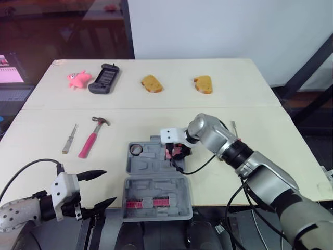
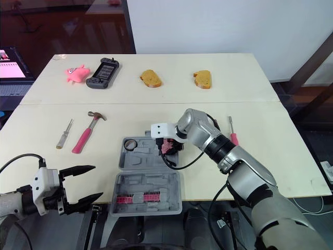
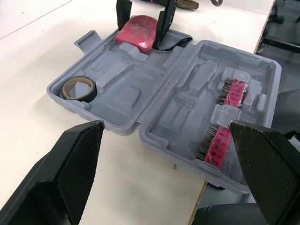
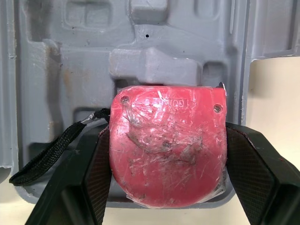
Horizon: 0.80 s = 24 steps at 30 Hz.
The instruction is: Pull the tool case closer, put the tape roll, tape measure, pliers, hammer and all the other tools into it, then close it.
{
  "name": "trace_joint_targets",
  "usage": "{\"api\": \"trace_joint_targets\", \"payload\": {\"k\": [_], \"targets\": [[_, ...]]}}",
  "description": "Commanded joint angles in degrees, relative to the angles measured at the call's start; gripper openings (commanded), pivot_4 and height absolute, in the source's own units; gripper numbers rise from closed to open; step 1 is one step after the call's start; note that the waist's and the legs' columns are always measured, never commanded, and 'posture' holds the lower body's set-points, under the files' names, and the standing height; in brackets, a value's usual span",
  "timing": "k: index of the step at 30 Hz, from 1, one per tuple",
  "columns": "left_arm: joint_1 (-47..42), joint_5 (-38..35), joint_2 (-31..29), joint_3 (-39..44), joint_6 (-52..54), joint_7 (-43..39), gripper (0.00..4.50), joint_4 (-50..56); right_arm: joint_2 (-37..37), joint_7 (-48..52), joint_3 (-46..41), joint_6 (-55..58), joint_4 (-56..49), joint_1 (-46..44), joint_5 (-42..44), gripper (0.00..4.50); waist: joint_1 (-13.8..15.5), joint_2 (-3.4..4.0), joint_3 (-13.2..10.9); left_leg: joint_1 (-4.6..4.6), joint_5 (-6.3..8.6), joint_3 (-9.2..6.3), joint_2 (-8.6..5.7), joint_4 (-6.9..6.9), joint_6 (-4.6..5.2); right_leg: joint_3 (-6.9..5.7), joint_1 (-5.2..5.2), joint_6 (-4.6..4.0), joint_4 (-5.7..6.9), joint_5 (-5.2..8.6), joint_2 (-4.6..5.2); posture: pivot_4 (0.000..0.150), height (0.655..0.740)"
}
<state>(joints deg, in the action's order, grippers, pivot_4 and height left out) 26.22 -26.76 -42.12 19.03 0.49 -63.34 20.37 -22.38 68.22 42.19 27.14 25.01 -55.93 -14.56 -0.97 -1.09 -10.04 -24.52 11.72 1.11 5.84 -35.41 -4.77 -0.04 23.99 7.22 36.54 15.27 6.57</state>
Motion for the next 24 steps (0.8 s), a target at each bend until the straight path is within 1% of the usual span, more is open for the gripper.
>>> {"api": "trace_joint_targets", "payload": {"k": [1, 3, 4, 5, 12, 15, 19, 23, 24], "targets": [[-0.25, -0.18, 0.19, 0.52, -0.93, 0.16, 4.50, 0.84, -0.43, -0.10, -2.10, -0.28, -1.94, -0.20, -0.81, 2.96, 0.01, 0.00, 0.00, 0.00, 0.00, 0.00, 0.00, 0.00, 0.00, 0.00, 0.00, 0.00, 0.00, 0.00, 0.00, 0.150, 0.7207], [-0.52, -0.18, 0.19, 0.32, -0.89, 0.12, 4.50, 0.67, -0.80, -0.22, -2.38, -0.63, -2.91, -0.35, -1.20, 4.00, 0.03, 0.00, 0.00, 0.00, 0.00, 0.00, 0.00, 0.01, 0.00, 0.00, 0.01, 0.00, 0.01, 0.00, 0.00, 0.150, 0.7207], [-0.68, -0.14, 0.19, 0.19, -0.89, 0.09, 4.50, 0.59, -1.16, -0.60, -2.44, -1.07, -3.53, -0.54, -1.73, 4.39, 0.04, 0.00, 0.00, 0.00, 0.00, 0.00, 0.00, 0.01, 0.00, 0.00, 0.01, 0.00, 0.01, 0.00, 0.00, 0.150, 0.7207], [-0.77, -0.11, 0.19, 0.11, -0.90, 0.08, 4.50, 0.55, -1.41, -0.86, -2.47, -1.33, -3.95, -0.66, -2.10, 4.45, 0.04, 0.00, 0.00, 0.00, 0.00, 0.00, 0.00, 0.01, 0.00, 0.00, 0.01, 0.00, 0.01, 0.00, 0.00, 0.150, 0.7207], [-2.31, 0.11, 0.36, -0.88, -0.90, -0.25, 4.50, -0.39, -4.87, 2.99, -5.14, 2.45, -14.38, -1.08, -1.24, 4.45, 0.16, 0.00, 0.00, -0.01, -0.01, 0.00, 0.00, 0.06, -0.02, 0.00, 0.06, 0.01, 0.04, 0.00, 0.00, 0.150, 0.7207], [-3.14, 0.19, 0.39, -1.36, -0.92, -0.40, 4.50, -0.88, -5.71, 4.12, -7.22, 3.15, -18.13, -0.33, 0.40, 4.45, 0.13, 0.00, 0.00, -0.01, -0.02, 0.00, 0.00, 0.07, -0.03, 0.00, 0.11, 0.03, 0.11, -0.01, 0.00, 0.150, 0.7207], [-4.42, 0.24, 0.19, -2.10, -1.11, -0.59, 4.50, -1.87, -6.18, 1.54, -13.27, -2.26, -22.71, 4.13, 5.09, 4.45, 0.20, -0.01, 0.01, -0.01, -0.02, 0.00, 0.00, 0.09, -0.03, 0.01, 0.12, 0.03, 0.13, -0.01, 0.00, 0.150, 0.7207], [-5.75, 0.20, 0.08, -2.69, -1.04, -0.97, 4.50, -2.64, -6.11, 2.01, -17.50, -1.57, -24.37, 8.92, 10.23, 4.45, 0.29, -0.02, 0.01, -0.01, -0.03, 0.00, 0.00, 0.08, -0.05, 0.00, 0.08, 0.13, 0.13, -0.06, 0.00, 0.150, 0.7207], [-6.16, 0.07, 0.05, -2.78, -0.91, -1.08, 4.50, -2.80, -6.14, 1.84, -17.66, -1.76, -23.88, 9.59, 10.45, 4.21, 0.26, -0.02, 0.01, 0.00, -0.03, 0.00, 0.00, 0.08, -0.05, 0.01, 0.08, 0.12, 0.14, -0.06, 0.00, 0.150, 0.7207]]}}
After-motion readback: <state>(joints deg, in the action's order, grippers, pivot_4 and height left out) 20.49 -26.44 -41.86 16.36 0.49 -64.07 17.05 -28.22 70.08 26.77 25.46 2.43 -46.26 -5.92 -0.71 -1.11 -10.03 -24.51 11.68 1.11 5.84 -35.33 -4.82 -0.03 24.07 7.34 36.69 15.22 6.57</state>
